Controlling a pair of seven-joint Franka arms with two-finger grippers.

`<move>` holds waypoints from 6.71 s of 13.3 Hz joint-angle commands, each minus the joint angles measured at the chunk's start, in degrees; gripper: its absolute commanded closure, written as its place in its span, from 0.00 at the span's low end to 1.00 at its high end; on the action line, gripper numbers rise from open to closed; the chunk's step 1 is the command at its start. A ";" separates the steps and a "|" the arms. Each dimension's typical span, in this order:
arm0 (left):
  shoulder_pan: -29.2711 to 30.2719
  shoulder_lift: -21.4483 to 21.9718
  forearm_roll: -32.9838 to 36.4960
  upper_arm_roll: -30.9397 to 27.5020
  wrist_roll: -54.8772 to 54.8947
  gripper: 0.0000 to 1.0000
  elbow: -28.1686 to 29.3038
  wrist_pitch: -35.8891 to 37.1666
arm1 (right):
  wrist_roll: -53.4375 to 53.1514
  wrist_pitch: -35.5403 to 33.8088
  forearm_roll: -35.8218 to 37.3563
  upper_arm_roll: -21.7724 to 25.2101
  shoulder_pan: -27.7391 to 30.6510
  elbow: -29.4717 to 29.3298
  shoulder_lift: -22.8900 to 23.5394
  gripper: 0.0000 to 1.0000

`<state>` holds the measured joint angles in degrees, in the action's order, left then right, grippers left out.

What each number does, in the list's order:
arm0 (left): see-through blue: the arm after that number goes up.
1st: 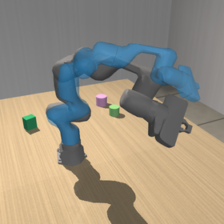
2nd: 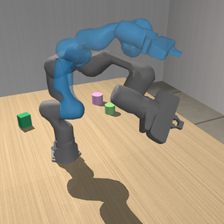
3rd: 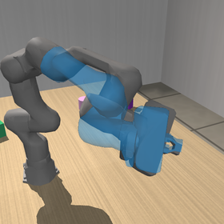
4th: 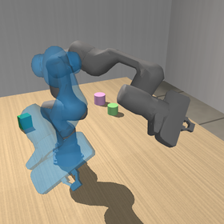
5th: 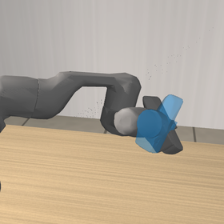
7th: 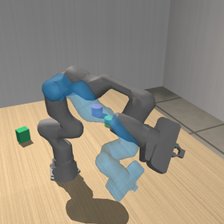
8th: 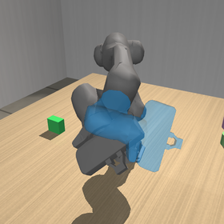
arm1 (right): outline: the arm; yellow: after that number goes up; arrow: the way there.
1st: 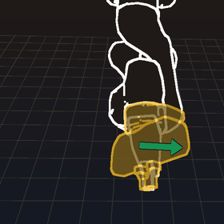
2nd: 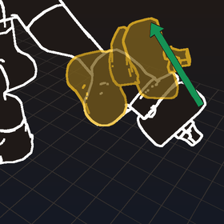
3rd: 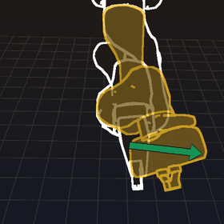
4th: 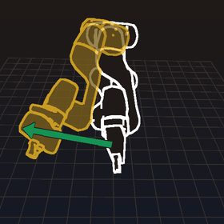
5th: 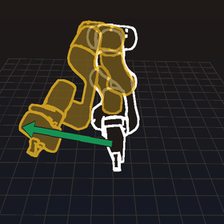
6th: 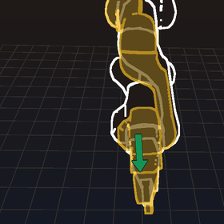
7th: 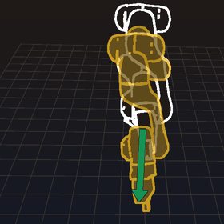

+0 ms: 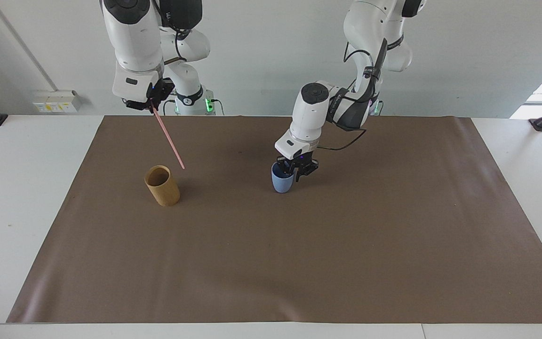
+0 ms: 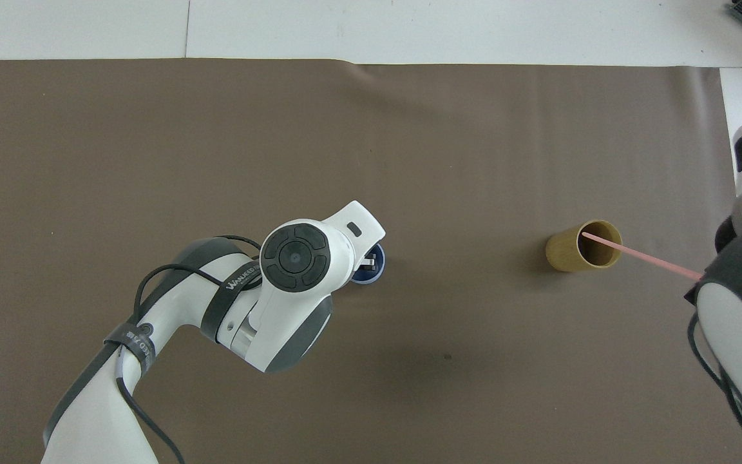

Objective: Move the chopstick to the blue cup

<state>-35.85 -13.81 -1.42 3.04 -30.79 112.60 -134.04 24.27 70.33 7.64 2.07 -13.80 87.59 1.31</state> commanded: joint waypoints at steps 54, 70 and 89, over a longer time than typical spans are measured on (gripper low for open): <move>31.11 12.93 -0.25 -1.63 29.20 0.00 -28.05 45.71 | -28.31 20.74 -8.17 1.71 2.19 0.48 -1.47 0.00; 30.93 13.02 -0.25 -1.54 29.21 0.00 -27.61 45.97 | -27.26 12.82 -8.25 5.93 11.68 -4.26 -2.90 0.00; 31.11 15.92 -0.07 -1.72 31.67 0.00 -27.43 52.04 | -21.54 13.79 -6.32 5.40 8.61 -1.45 -4.82 0.00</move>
<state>-5.54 1.65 -1.40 1.00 -0.15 85.36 -83.07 2.07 84.22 0.39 7.53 -5.17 85.18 -2.54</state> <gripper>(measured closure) 0.000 0.000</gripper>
